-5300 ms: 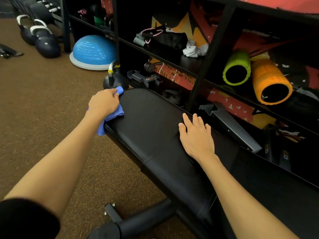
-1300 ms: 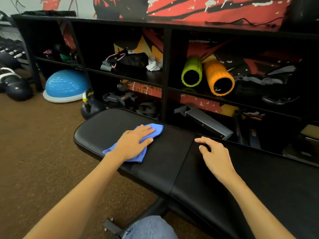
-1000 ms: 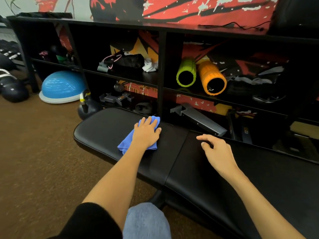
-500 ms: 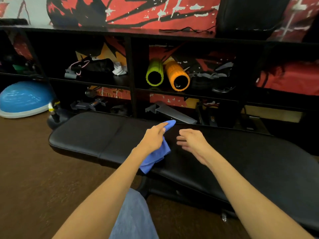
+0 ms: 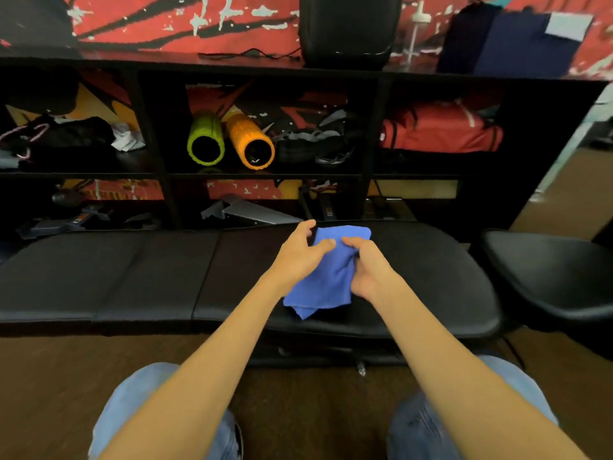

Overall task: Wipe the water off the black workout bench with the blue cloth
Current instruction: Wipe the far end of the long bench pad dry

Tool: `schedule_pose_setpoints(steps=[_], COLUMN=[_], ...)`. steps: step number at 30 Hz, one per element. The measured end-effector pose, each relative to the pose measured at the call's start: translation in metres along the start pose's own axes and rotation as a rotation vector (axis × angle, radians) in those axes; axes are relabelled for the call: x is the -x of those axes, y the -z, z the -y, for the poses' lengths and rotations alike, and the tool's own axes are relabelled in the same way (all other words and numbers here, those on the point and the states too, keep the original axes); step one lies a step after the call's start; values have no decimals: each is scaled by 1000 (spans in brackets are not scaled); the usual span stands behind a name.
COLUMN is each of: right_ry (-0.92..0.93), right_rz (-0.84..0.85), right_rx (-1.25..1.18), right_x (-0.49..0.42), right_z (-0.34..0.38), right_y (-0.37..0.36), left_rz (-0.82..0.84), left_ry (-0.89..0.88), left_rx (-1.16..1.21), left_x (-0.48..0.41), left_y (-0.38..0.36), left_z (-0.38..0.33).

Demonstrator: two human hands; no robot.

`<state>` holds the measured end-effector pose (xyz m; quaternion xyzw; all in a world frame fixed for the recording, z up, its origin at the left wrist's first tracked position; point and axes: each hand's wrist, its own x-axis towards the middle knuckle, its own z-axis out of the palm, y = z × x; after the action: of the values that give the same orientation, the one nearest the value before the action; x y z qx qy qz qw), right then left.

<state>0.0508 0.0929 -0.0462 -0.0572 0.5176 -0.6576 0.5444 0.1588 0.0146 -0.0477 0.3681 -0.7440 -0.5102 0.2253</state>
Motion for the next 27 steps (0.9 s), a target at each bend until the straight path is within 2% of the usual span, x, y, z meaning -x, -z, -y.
schedule_pose_setpoints(steps=[2, 4, 7, 12, 20, 23, 27], right_ry=[24, 44, 101, 311, 379, 312, 258], right_rz=[-51, -103, -171, -518, -678, -691, -723], right_rx=[-39, -51, -14, 273, 366, 466, 692], right_x=[5, 11, 21, 25, 19, 20, 29], right_z=[11, 21, 34, 49, 53, 56, 55], right_y=[20, 42, 73, 130, 209, 226, 233], left_rz=[94, 169, 217, 227, 333, 330, 222], left_ry=[95, 117, 105, 62, -29, -114, -192], left_rx=[26, 34, 91, 64, -10, -180, -480], left_x=[1, 3, 3, -11, -27, -28, -28], left_y=[-15, -32, -58, -108, -180, -194, -197], left_z=[-5, -8, -10, -18, -31, -32, -35])
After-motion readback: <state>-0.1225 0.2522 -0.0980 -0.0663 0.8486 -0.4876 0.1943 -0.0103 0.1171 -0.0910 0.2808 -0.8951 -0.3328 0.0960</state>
